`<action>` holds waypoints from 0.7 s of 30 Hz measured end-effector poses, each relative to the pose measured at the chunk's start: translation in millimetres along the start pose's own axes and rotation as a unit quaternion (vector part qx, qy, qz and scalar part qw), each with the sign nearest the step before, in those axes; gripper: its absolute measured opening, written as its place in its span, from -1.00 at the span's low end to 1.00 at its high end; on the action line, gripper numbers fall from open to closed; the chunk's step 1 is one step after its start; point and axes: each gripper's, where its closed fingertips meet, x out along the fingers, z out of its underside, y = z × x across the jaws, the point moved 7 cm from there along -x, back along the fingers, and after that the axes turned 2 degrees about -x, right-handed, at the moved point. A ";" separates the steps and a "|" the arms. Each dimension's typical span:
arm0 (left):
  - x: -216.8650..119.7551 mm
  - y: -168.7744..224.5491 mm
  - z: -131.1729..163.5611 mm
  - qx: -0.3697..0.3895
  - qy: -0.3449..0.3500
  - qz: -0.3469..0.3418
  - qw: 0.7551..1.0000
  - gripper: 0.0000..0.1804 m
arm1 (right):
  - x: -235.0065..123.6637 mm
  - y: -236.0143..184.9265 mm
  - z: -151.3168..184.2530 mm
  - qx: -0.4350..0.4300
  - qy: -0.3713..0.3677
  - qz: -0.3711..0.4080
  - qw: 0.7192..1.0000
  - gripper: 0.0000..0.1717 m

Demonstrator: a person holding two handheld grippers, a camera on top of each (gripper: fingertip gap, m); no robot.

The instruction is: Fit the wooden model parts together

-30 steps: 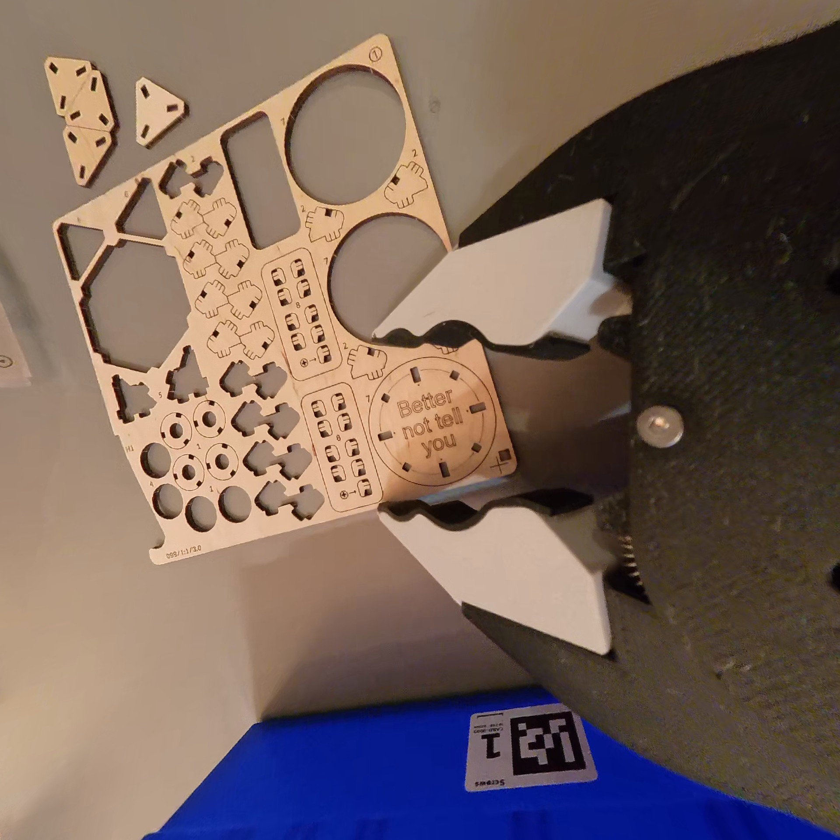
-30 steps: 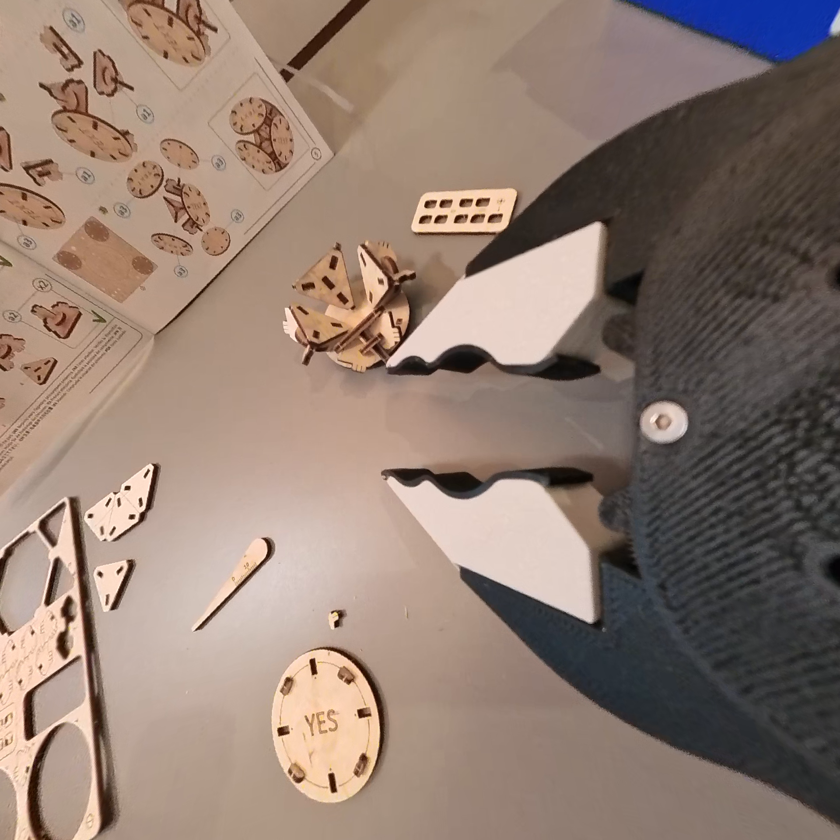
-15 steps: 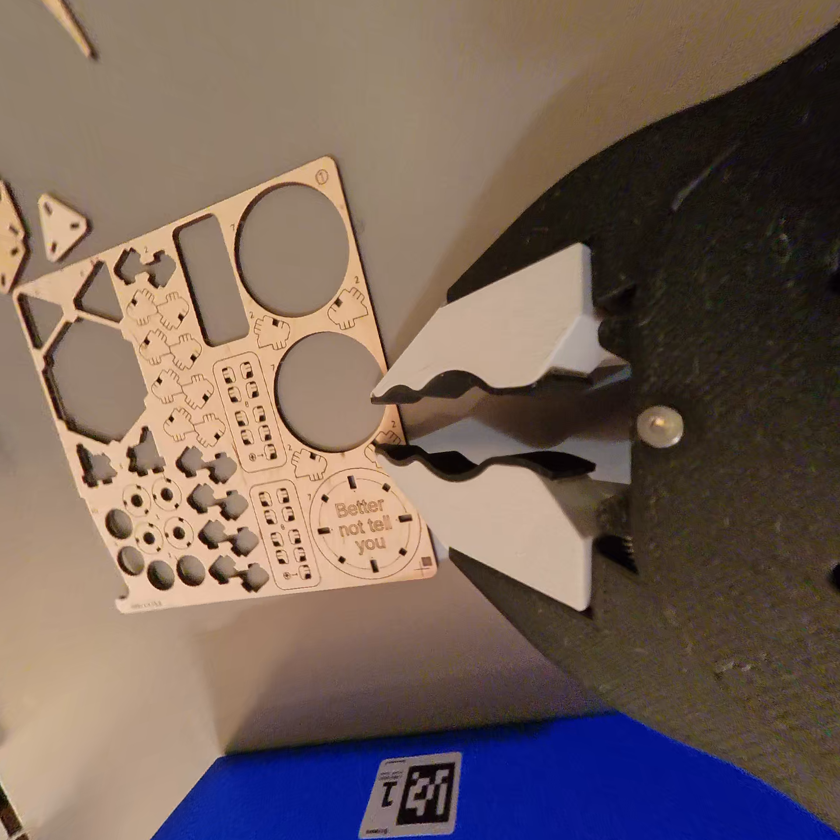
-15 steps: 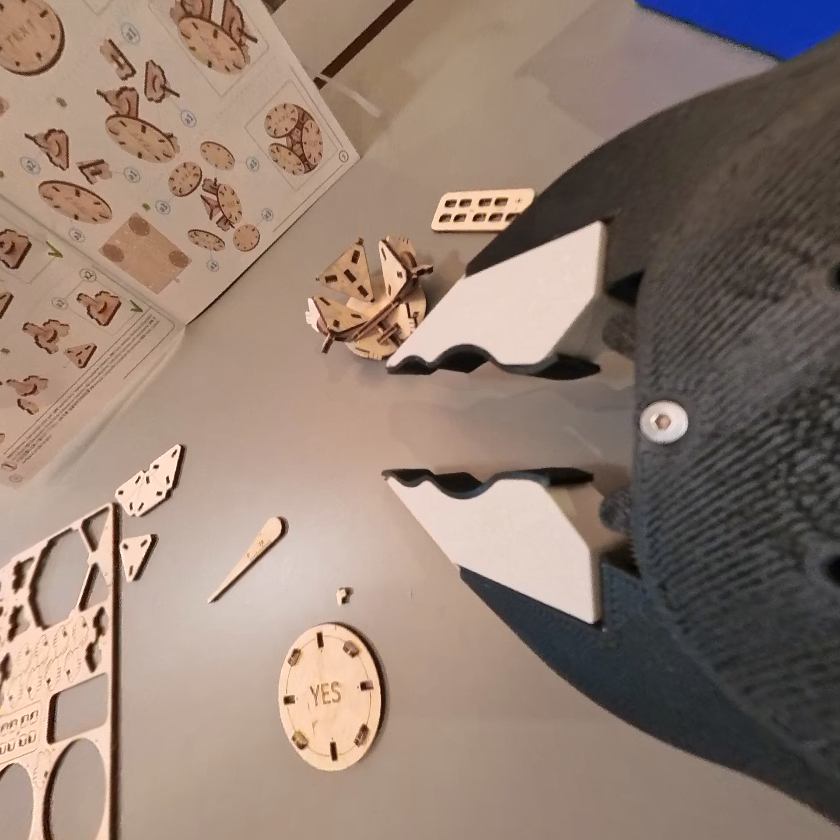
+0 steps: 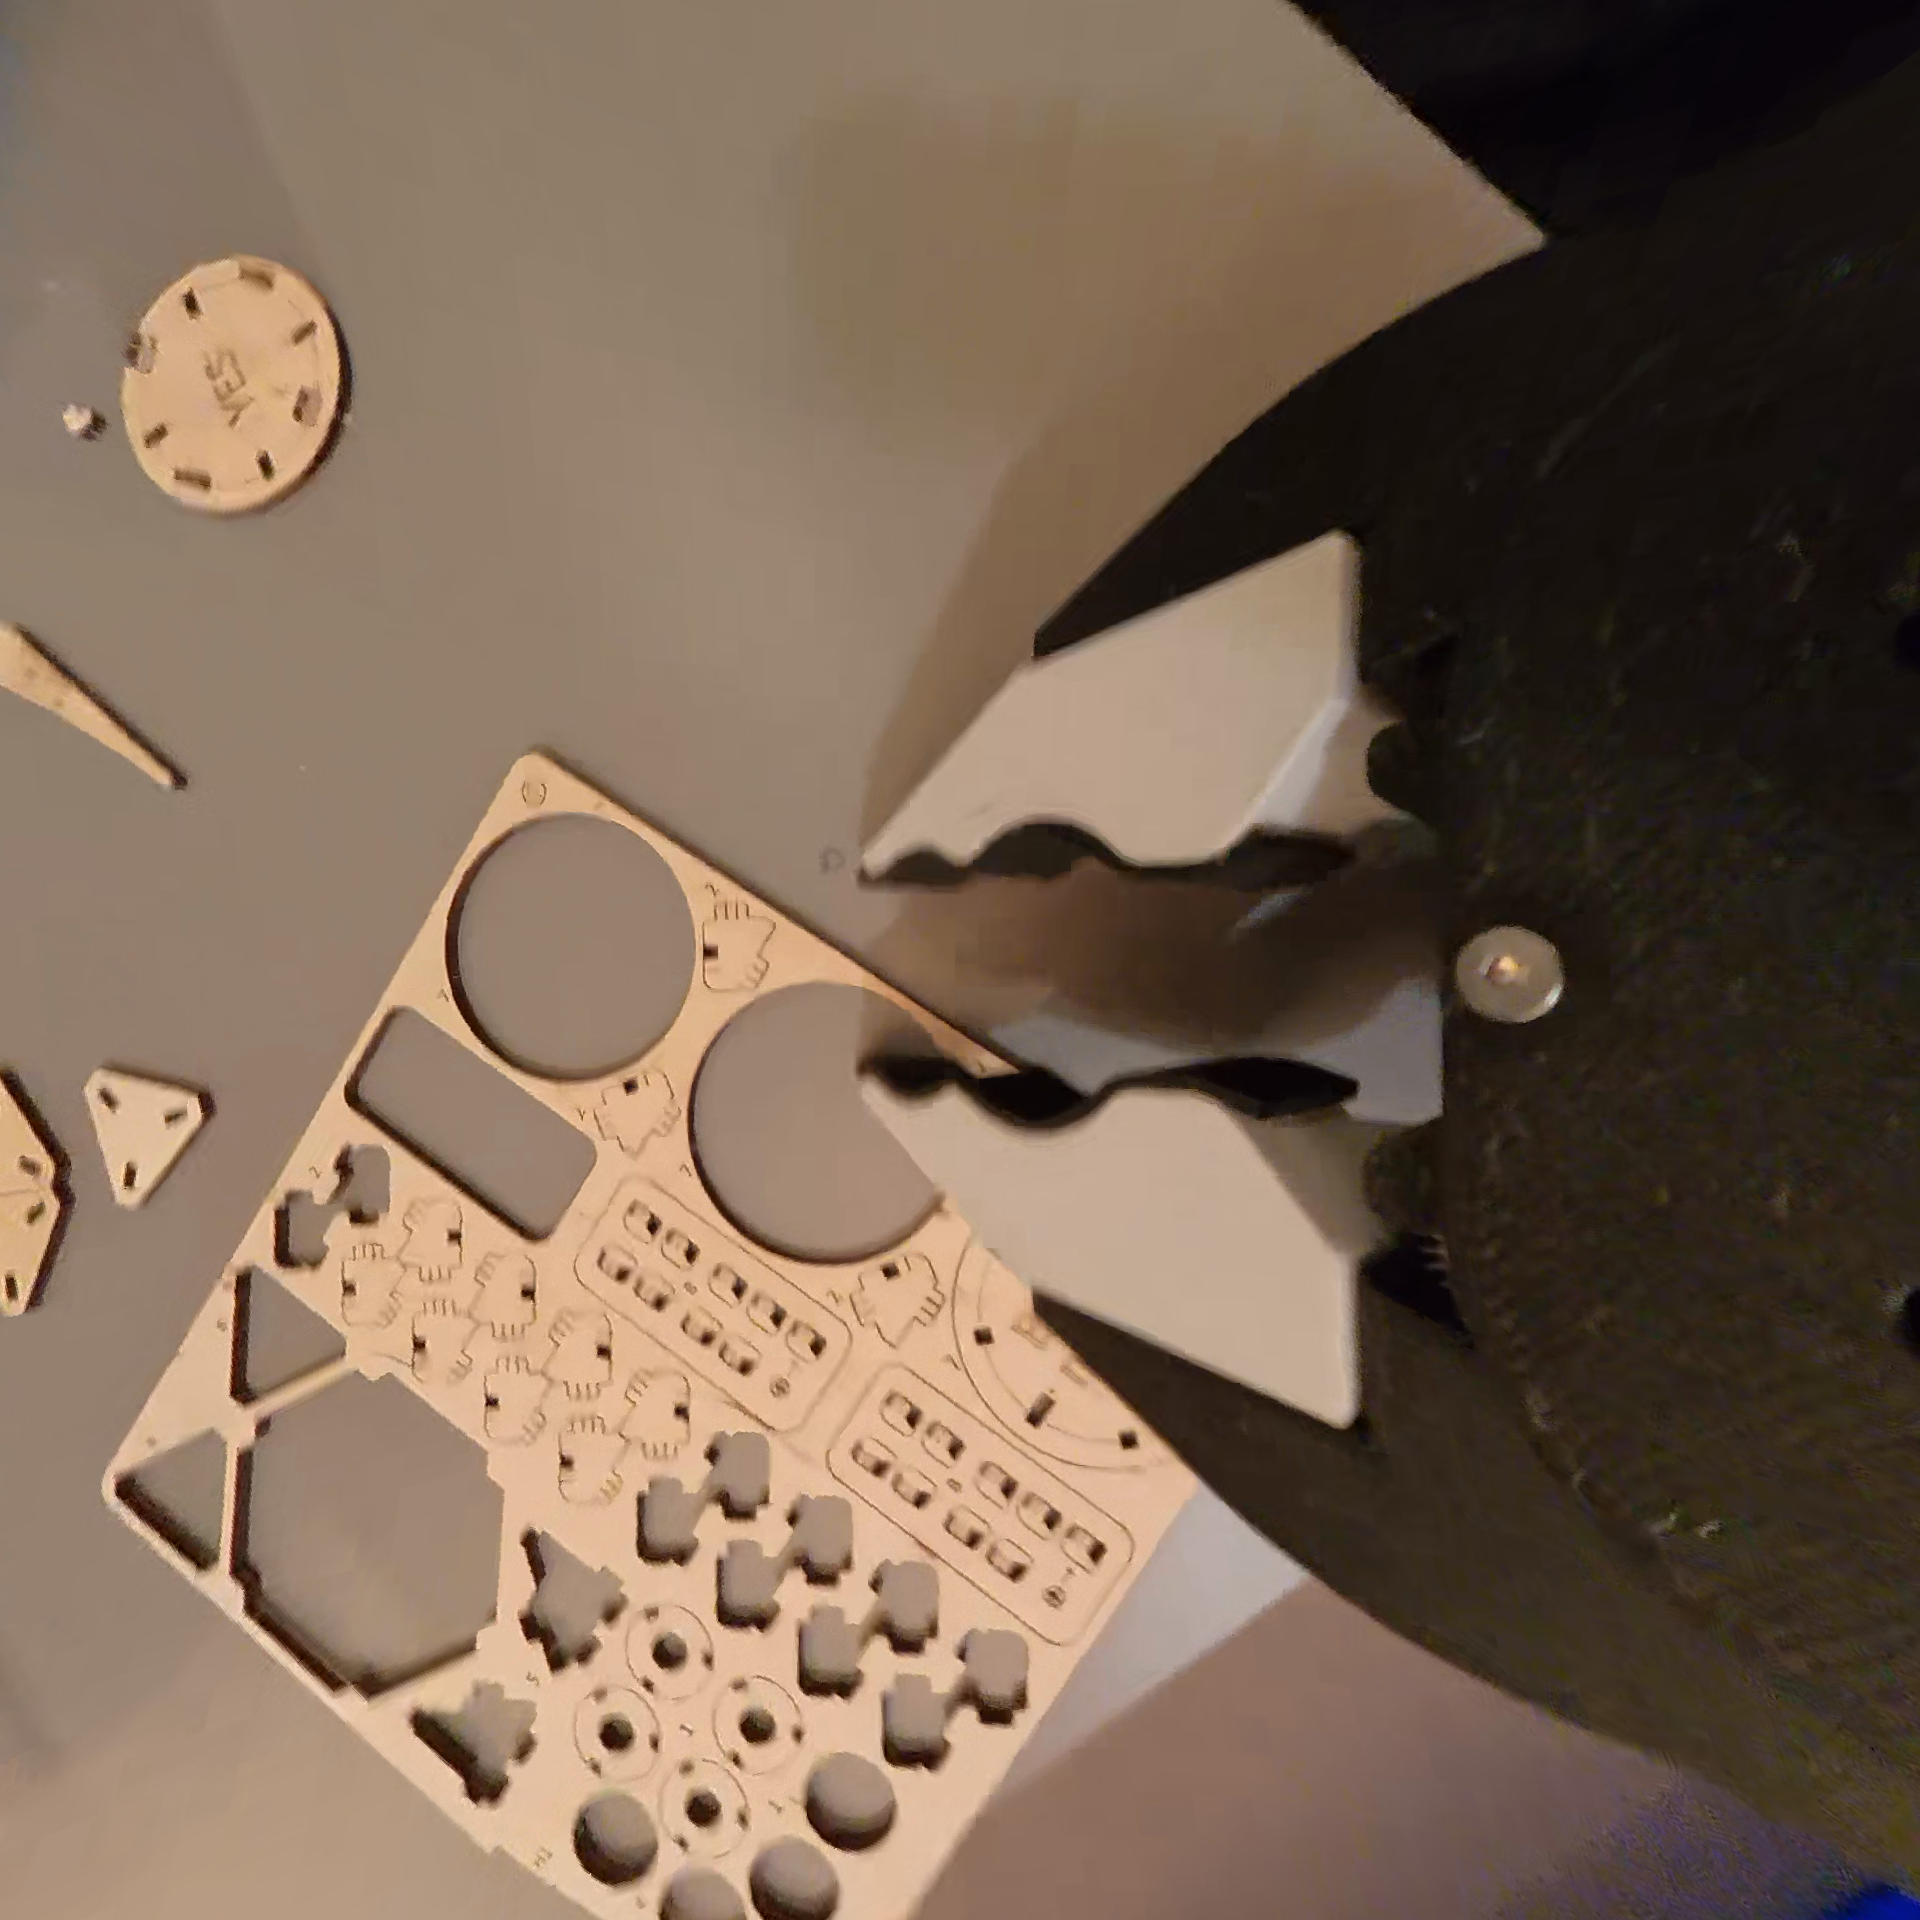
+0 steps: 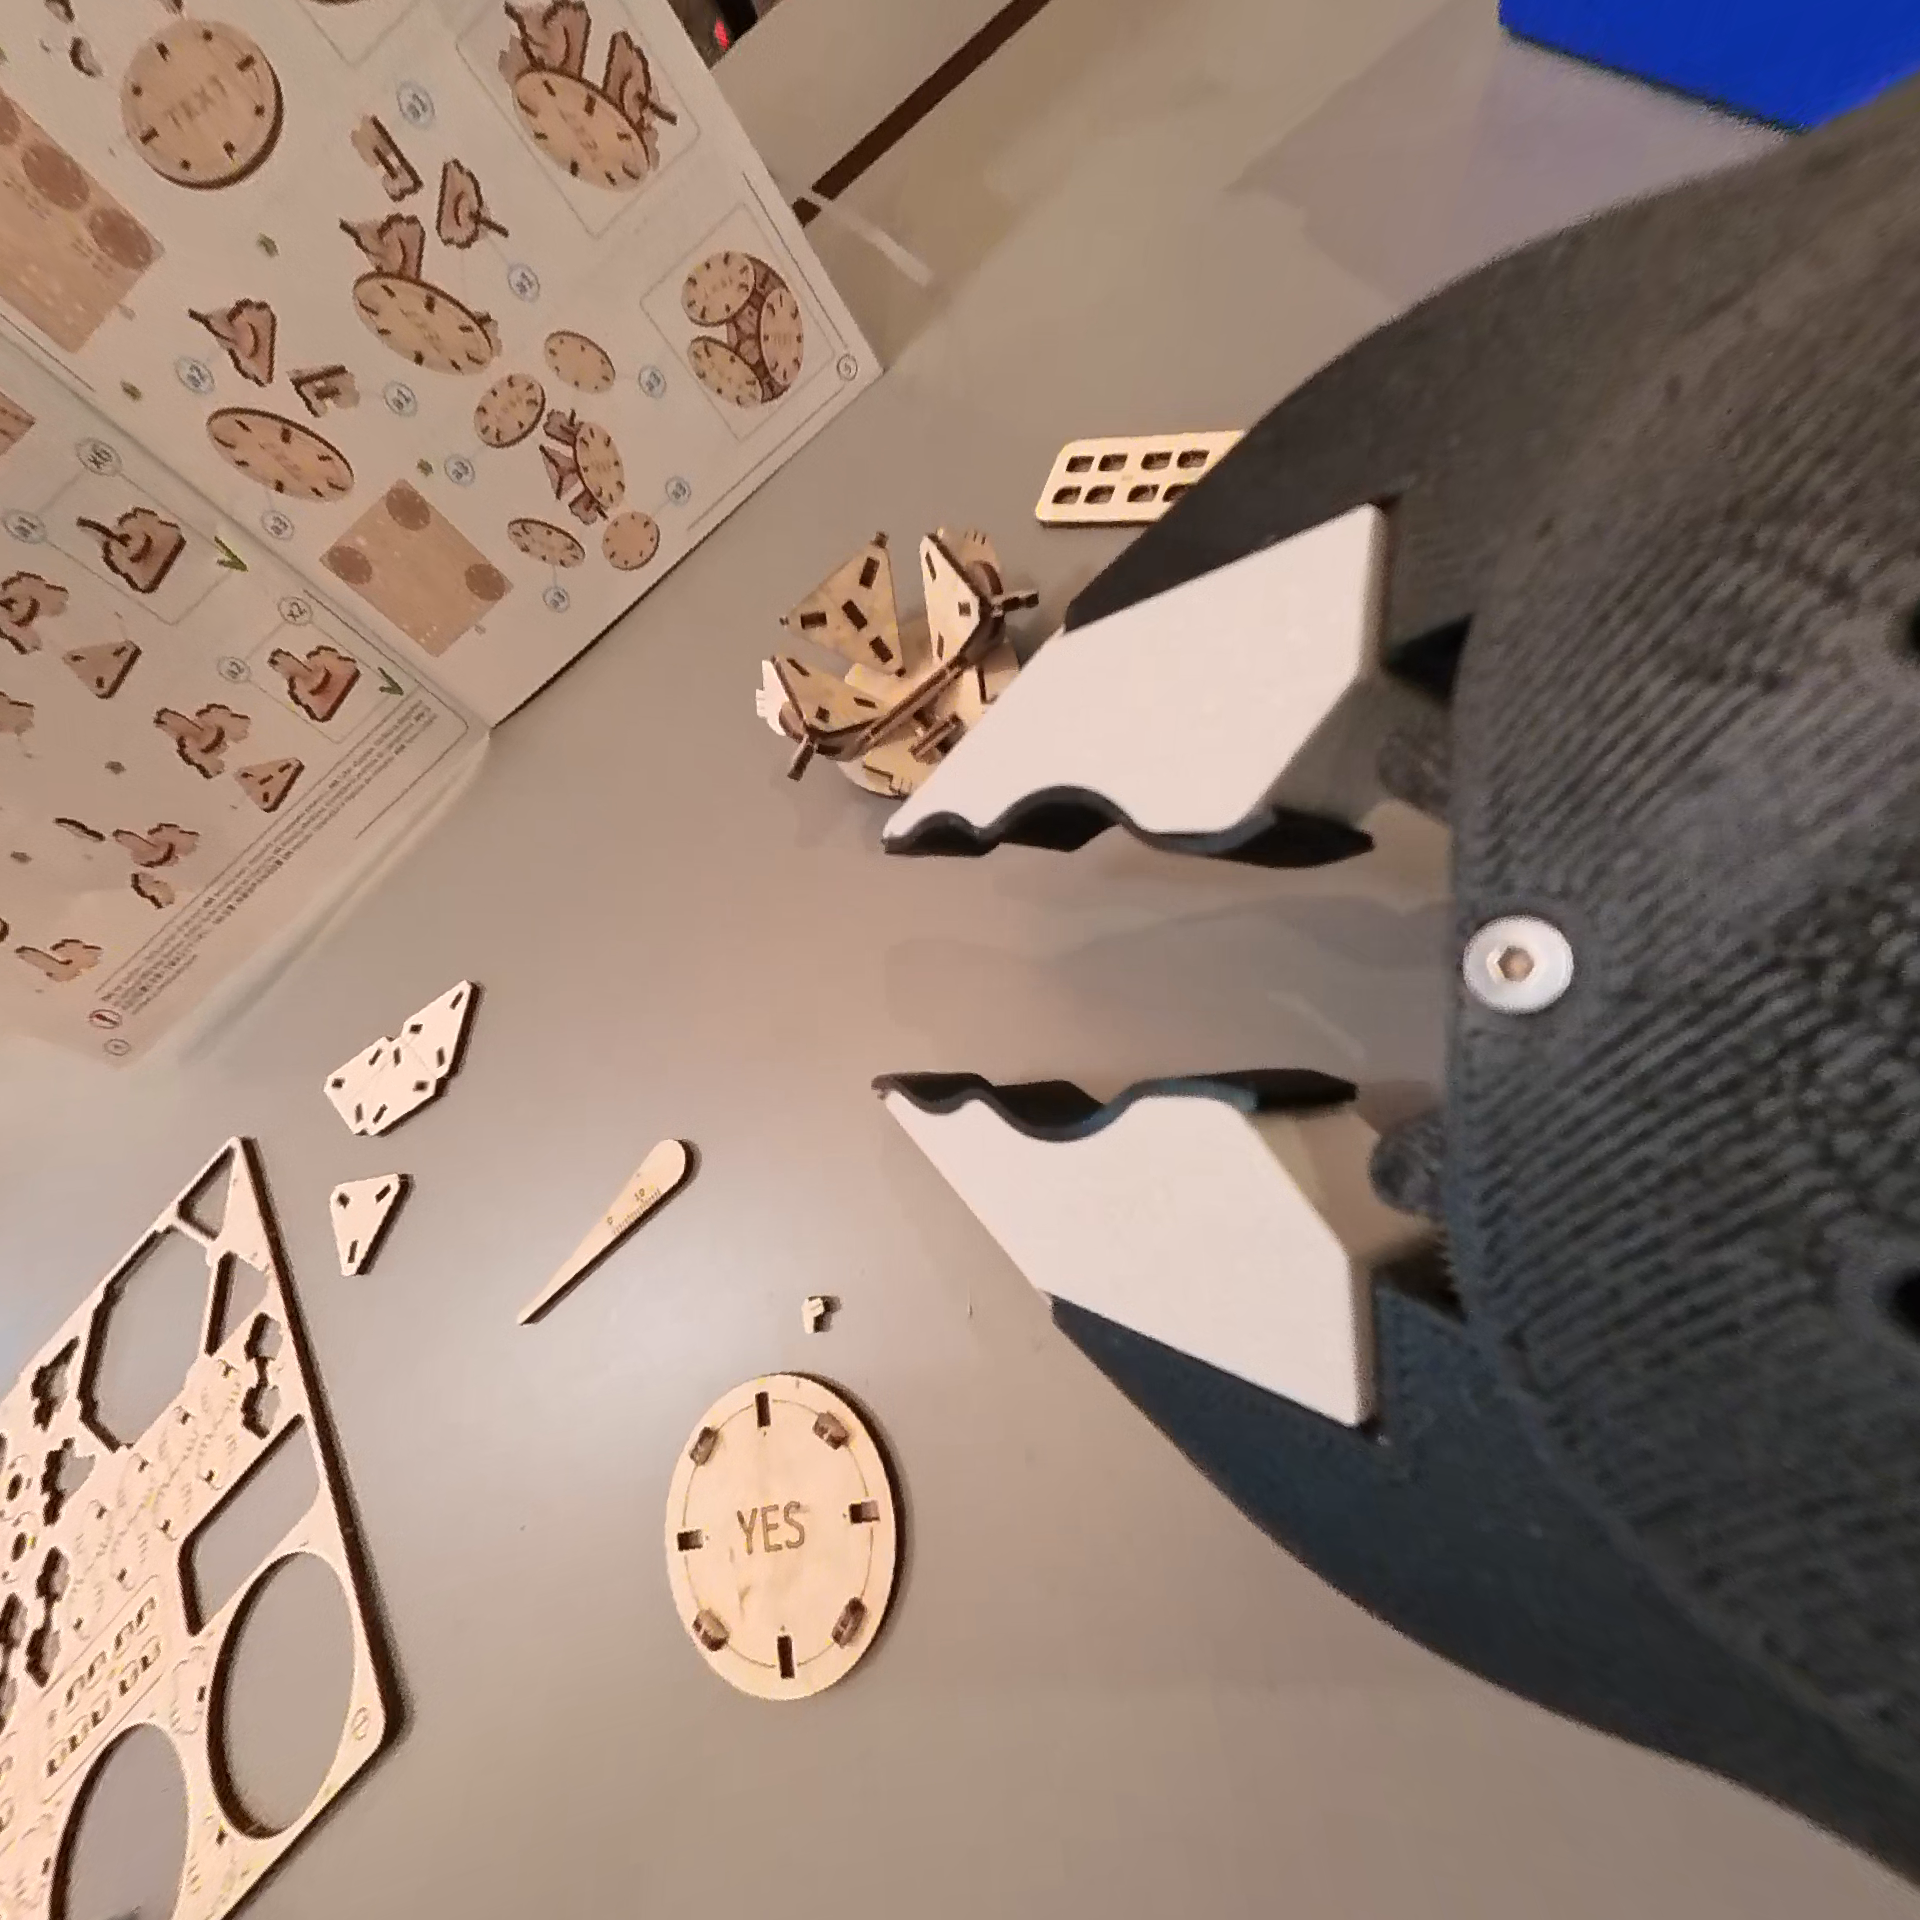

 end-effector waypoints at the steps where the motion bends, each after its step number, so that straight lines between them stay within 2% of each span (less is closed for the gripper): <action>1: -0.1 2.6 -0.7 0.005 -0.005 0.018 1.000 -0.89 | -0.2 0.4 0.2 0.002 0.001 0.000 1.000 -0.53; 2: 0.0 6.3 -0.4 0.016 -0.012 0.038 0.999 -0.97 | -0.3 0.6 0.5 0.003 0.000 0.000 1.000 -0.53; 4: -0.7 16.2 0.6 0.037 -0.019 0.068 0.997 -0.99 | -1.1 -0.5 -0.8 0.005 0.005 -0.004 1.000 -0.54; 8: -5.0 35.1 3.6 0.071 -0.033 0.063 0.995 -0.99 | -10.0 -14.1 -21.0 0.003 0.076 -0.038 0.996 -0.57; 12: -20.1 54.0 -4.6 0.110 -0.023 0.063 0.992 -0.99 | -18.7 -47.4 -50.0 -0.046 0.154 -0.079 0.984 -0.57; 15: -31.4 64.7 -15.7 0.147 -0.035 0.071 0.986 -0.99 | -16.4 -93.2 -70.2 -0.136 0.186 -0.117 0.966 -0.52; 17: -32.7 74.0 -20.8 0.160 -0.050 0.097 0.981 -0.99 | -10.0 -123.4 -78.4 -0.226 0.184 -0.107 0.951 -0.42; 21: -28.5 89.9 -29.4 0.183 -0.050 0.118 0.975 -0.99 | 8.5 -165.4 -75.7 -0.369 0.139 -0.102 0.913 -0.42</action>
